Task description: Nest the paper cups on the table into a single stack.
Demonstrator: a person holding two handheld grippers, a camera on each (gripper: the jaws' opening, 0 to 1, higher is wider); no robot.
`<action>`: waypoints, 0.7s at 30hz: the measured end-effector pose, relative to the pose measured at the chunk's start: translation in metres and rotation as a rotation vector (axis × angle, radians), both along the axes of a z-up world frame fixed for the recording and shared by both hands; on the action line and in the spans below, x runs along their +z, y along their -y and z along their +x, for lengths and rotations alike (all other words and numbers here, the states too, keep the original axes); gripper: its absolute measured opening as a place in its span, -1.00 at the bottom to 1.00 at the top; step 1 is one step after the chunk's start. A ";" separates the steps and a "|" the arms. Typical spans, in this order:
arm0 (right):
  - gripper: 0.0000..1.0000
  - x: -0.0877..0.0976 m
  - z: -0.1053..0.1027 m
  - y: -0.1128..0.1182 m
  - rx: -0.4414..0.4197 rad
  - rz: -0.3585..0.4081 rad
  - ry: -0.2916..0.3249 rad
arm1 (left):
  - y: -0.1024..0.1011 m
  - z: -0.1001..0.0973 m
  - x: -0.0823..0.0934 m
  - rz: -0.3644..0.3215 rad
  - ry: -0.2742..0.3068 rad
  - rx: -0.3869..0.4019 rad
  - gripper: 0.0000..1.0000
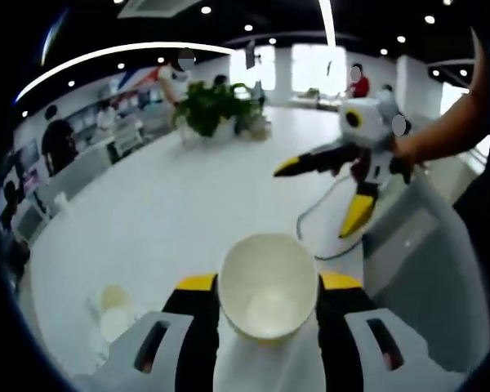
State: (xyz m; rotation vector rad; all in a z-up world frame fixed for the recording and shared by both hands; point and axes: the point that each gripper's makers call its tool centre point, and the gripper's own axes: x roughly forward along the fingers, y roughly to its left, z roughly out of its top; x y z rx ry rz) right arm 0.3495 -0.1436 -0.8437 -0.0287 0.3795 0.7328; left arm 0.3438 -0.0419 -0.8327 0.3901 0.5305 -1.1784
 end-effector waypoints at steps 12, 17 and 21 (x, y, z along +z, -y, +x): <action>0.99 0.000 0.001 0.001 0.001 -0.002 -0.002 | -0.003 0.003 -0.012 0.015 -0.002 0.005 -0.10; 0.99 0.002 0.002 0.001 0.002 -0.002 0.000 | -0.004 0.003 -0.017 0.023 -0.009 0.007 -0.09; 0.99 0.002 0.002 0.001 0.004 -0.004 0.000 | -0.005 0.002 -0.026 0.041 -0.011 0.003 -0.09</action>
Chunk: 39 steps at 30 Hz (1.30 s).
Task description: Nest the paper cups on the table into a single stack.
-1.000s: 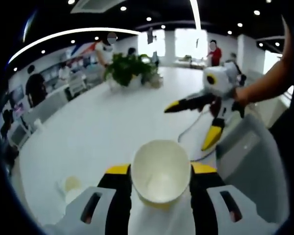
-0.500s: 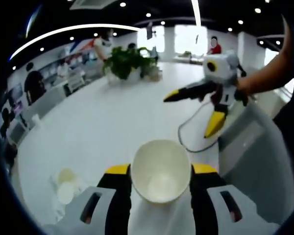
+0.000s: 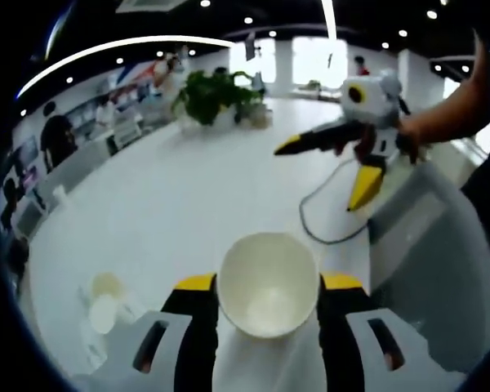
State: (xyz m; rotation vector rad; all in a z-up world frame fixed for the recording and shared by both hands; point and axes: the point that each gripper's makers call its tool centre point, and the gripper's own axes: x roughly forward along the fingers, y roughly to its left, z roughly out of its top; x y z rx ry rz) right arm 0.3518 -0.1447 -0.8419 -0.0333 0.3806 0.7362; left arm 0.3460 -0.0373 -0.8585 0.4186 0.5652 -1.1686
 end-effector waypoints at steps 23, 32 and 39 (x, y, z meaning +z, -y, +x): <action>0.99 0.003 0.004 0.001 0.001 -0.005 0.006 | -0.004 0.000 -0.016 0.025 -0.022 0.009 0.06; 1.00 0.002 0.003 0.003 0.001 -0.007 0.006 | -0.005 0.006 -0.001 -0.038 -0.017 0.057 0.53; 1.00 0.012 0.008 0.005 0.020 -0.028 0.028 | -0.027 0.022 0.018 -0.107 -0.007 0.171 0.75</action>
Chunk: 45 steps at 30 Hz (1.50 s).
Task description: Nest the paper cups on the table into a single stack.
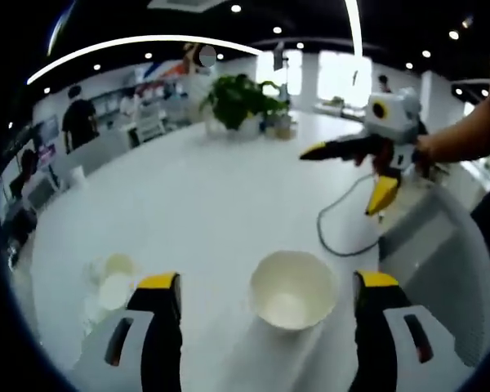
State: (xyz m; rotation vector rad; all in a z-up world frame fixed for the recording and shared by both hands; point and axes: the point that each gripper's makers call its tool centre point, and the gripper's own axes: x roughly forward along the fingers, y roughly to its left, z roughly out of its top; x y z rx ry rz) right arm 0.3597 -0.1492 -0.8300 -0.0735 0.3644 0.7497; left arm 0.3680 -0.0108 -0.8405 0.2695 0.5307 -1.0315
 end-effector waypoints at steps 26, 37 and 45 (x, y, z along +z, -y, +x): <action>1.00 0.019 0.035 0.000 0.059 -0.055 0.068 | -0.129 0.031 0.022 -0.063 0.038 0.292 0.96; 1.00 0.010 0.037 -0.008 0.046 -0.050 0.067 | -0.139 0.014 0.011 -0.050 0.024 0.292 0.96; 1.00 0.001 0.044 -0.015 0.050 -0.061 0.066 | -0.146 0.007 0.012 -0.063 0.023 0.314 0.96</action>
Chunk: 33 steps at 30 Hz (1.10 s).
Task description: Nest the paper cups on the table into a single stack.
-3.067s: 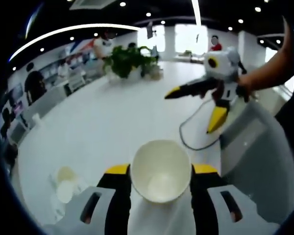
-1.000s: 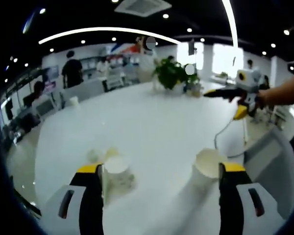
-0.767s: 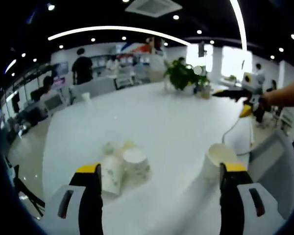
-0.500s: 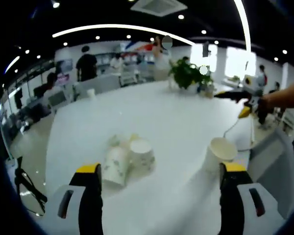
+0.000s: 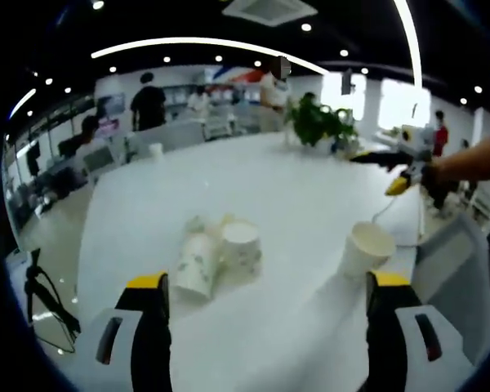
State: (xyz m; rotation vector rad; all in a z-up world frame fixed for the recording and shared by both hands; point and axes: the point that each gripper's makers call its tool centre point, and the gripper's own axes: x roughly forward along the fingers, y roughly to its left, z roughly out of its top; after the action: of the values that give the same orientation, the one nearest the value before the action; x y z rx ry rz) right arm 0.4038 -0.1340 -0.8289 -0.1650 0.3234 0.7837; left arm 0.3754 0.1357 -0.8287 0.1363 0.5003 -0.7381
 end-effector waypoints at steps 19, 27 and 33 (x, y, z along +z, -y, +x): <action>1.00 -0.005 0.040 -0.046 0.059 0.007 -0.002 | -0.010 -0.010 0.001 0.007 -0.002 0.020 0.96; 0.99 -0.013 0.054 -0.066 0.078 0.009 -0.017 | -0.008 -0.014 -0.009 0.048 0.011 -0.017 0.96; 0.97 -0.021 0.065 -0.079 0.103 -0.010 -0.033 | -0.007 -0.011 -0.009 0.040 0.001 -0.004 0.96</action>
State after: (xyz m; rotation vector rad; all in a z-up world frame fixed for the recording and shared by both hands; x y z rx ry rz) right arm 0.4691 -0.0549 -0.8494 -0.1790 0.3516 0.8872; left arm 0.3643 0.1425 -0.8378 0.1753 0.5141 -0.7320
